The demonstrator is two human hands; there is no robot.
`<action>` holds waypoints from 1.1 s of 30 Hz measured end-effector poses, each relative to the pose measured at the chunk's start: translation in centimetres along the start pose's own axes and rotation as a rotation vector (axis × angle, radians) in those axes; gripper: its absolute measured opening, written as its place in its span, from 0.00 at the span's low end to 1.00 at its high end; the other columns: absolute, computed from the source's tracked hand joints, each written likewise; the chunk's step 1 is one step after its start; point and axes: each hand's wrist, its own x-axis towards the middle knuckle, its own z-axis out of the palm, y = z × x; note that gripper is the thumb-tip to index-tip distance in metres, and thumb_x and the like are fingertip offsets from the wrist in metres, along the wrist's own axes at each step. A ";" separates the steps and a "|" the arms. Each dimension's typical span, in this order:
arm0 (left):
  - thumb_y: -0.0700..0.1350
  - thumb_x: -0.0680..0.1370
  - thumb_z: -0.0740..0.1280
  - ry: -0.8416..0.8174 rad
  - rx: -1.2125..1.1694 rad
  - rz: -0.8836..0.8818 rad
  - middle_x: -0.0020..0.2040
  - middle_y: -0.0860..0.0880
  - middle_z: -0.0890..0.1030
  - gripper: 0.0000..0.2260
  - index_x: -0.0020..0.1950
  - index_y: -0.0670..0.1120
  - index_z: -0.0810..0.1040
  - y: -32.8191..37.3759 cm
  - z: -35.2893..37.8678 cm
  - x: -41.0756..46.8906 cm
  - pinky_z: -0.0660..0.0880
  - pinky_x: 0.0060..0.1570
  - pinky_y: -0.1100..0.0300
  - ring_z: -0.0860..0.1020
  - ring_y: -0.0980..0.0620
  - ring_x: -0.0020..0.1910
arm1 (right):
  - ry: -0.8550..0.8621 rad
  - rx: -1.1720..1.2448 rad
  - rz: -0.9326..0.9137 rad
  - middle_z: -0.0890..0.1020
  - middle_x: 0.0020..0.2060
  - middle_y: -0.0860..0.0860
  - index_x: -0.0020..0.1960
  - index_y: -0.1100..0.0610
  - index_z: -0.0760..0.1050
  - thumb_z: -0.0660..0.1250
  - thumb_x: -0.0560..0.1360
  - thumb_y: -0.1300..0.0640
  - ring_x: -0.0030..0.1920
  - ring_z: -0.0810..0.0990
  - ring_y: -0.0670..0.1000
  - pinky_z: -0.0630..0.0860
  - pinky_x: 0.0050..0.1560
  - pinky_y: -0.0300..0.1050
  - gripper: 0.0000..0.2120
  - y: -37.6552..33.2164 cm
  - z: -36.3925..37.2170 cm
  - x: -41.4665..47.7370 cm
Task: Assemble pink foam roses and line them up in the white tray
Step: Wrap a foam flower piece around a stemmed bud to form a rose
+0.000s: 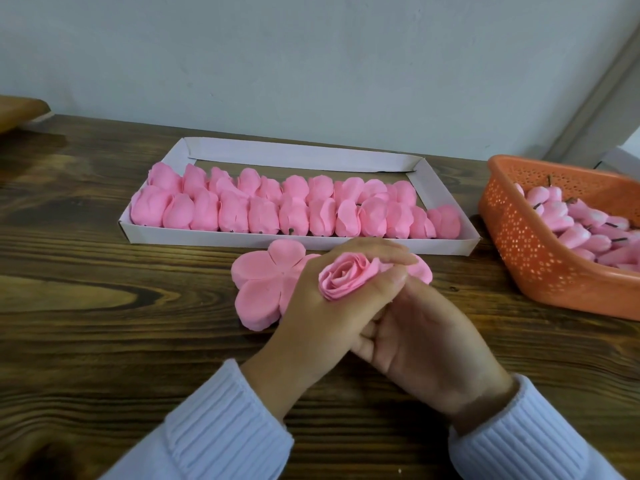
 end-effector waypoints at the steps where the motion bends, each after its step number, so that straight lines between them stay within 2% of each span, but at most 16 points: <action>1: 0.49 0.69 0.69 -0.001 -0.007 -0.008 0.49 0.54 0.84 0.08 0.45 0.49 0.84 0.0 0.0 0.0 0.75 0.48 0.67 0.82 0.57 0.51 | 0.041 -0.043 0.012 0.79 0.49 0.60 0.50 0.57 0.84 0.68 0.72 0.46 0.46 0.81 0.52 0.78 0.50 0.46 0.15 0.1 0.0 0.0; 3: 0.48 0.69 0.69 -0.011 0.000 0.003 0.49 0.54 0.84 0.08 0.45 0.48 0.84 0.0 0.1 0.0 0.75 0.47 0.67 0.82 0.57 0.51 | 0.071 -0.061 -0.015 0.79 0.46 0.61 0.49 0.58 0.83 0.64 0.75 0.51 0.43 0.81 0.52 0.79 0.45 0.43 0.14 0.4 0.0 -0.1; 5: 0.46 0.69 0.70 -0.012 0.030 0.041 0.49 0.54 0.84 0.06 0.44 0.48 0.83 -0.1 0.1 0.0 0.75 0.48 0.67 0.82 0.57 0.51 | 0.019 -0.036 -0.068 0.80 0.51 0.62 0.54 0.63 0.81 0.67 0.74 0.56 0.50 0.81 0.55 0.79 0.50 0.46 0.13 0.3 0.2 -0.2; 8: 0.43 0.71 0.72 0.008 0.081 0.065 0.48 0.52 0.84 0.04 0.44 0.49 0.83 -0.3 0.0 0.1 0.76 0.50 0.65 0.82 0.55 0.51 | -0.111 0.058 -0.137 0.80 0.57 0.62 0.61 0.69 0.75 0.71 0.71 0.62 0.59 0.80 0.57 0.78 0.57 0.49 0.20 0.1 0.2 -0.3; 11: 0.42 0.72 0.71 0.015 0.076 0.042 0.47 0.53 0.84 0.04 0.45 0.47 0.83 -0.4 0.0 0.1 0.75 0.50 0.66 0.82 0.56 0.51 | -0.129 0.125 -0.113 0.79 0.58 0.62 0.62 0.66 0.75 0.78 0.66 0.56 0.58 0.79 0.57 0.78 0.58 0.51 0.28 0.1 0.0 -0.1; 14: 0.41 0.72 0.70 0.008 0.082 0.031 0.47 0.55 0.85 0.04 0.45 0.47 0.83 -0.5 0.1 0.1 0.75 0.49 0.69 0.82 0.59 0.50 | -0.041 0.045 -0.029 0.80 0.56 0.60 0.57 0.59 0.81 0.71 0.71 0.50 0.54 0.80 0.55 0.79 0.56 0.49 0.19 0.3 -0.1 0.0; 16: 0.40 0.72 0.69 0.003 0.075 0.044 0.47 0.56 0.85 0.05 0.44 0.49 0.83 -0.4 0.2 0.0 0.75 0.48 0.69 0.82 0.60 0.49 | -0.004 -0.028 -0.037 0.81 0.55 0.59 0.55 0.57 0.82 0.65 0.75 0.51 0.54 0.81 0.54 0.79 0.55 0.48 0.14 0.4 0.0 -0.1; 18: 0.39 0.72 0.70 -0.005 0.065 0.073 0.46 0.55 0.84 0.05 0.43 0.48 0.83 -0.3 0.3 0.0 0.75 0.49 0.68 0.82 0.59 0.49 | -0.036 -0.030 -0.085 0.83 0.54 0.57 0.55 0.58 0.82 0.66 0.73 0.55 0.56 0.81 0.53 0.79 0.56 0.47 0.14 0.4 0.1 -0.2; 21: 0.40 0.70 0.73 -0.008 0.061 0.076 0.46 0.53 0.84 0.04 0.43 0.48 0.83 -0.3 0.2 0.1 0.75 0.50 0.67 0.82 0.57 0.50 | -0.113 0.025 -0.130 0.81 0.57 0.59 0.61 0.63 0.78 0.70 0.72 0.58 0.59 0.80 0.55 0.77 0.61 0.49 0.18 0.2 0.1 -0.2; 24: 0.47 0.70 0.71 -0.021 0.034 0.028 0.50 0.54 0.84 0.05 0.43 0.47 0.84 -0.3 0.0 0.1 0.75 0.52 0.65 0.81 0.57 0.53 | -0.181 0.127 -0.088 0.78 0.60 0.60 0.67 0.62 0.71 0.76 0.69 0.54 0.61 0.77 0.56 0.74 0.63 0.52 0.31 0.0 -0.2 -0.1; 26: 0.49 0.71 0.69 -0.021 0.032 0.013 0.52 0.53 0.84 0.09 0.45 0.46 0.84 -0.3 -0.1 0.1 0.75 0.54 0.64 0.80 0.56 0.55 | -0.181 0.118 -0.057 0.77 0.58 0.59 0.63 0.59 0.76 0.76 0.68 0.50 0.58 0.77 0.56 0.74 0.60 0.51 0.27 -0.2 -0.1 -0.1; 28: 0.49 0.72 0.69 -0.022 0.037 -0.002 0.52 0.53 0.84 0.09 0.48 0.48 0.85 -0.3 -0.1 0.1 0.75 0.53 0.63 0.80 0.56 0.56 | -0.086 0.038 -0.023 0.75 0.53 0.60 0.56 0.57 0.81 0.71 0.72 0.47 0.53 0.76 0.54 0.73 0.54 0.49 0.18 -0.1 0.2 -0.1; 29: 0.49 0.72 0.69 -0.020 0.035 -0.011 0.52 0.53 0.84 0.09 0.48 0.49 0.85 -0.4 -0.1 0.0 0.77 0.52 0.60 0.81 0.55 0.55 | -0.033 -0.015 -0.026 0.76 0.49 0.60 0.53 0.57 0.82 0.66 0.76 0.48 0.47 0.77 0.52 0.74 0.48 0.47 0.14 0.1 0.3 0.0; 31: 0.49 0.71 0.70 -0.023 0.022 -0.014 0.52 0.53 0.84 0.07 0.46 0.51 0.85 -0.3 -0.1 0.0 0.79 0.49 0.54 0.81 0.55 0.54 | 0.037 -0.088 -0.086 0.79 0.41 0.58 0.50 0.58 0.83 0.61 0.79 0.52 0.39 0.80 0.49 0.76 0.39 0.43 0.14 0.6 0.3 0.0; 33: 0.48 0.71 0.70 -0.027 0.040 0.018 0.51 0.53 0.84 0.06 0.46 0.51 0.85 -0.2 0.0 0.0 0.78 0.50 0.60 0.81 0.56 0.54 | 0.029 -0.097 -0.150 0.82 0.46 0.59 0.53 0.61 0.82 0.65 0.76 0.54 0.45 0.82 0.53 0.79 0.45 0.45 0.13 0.7 0.4 -0.1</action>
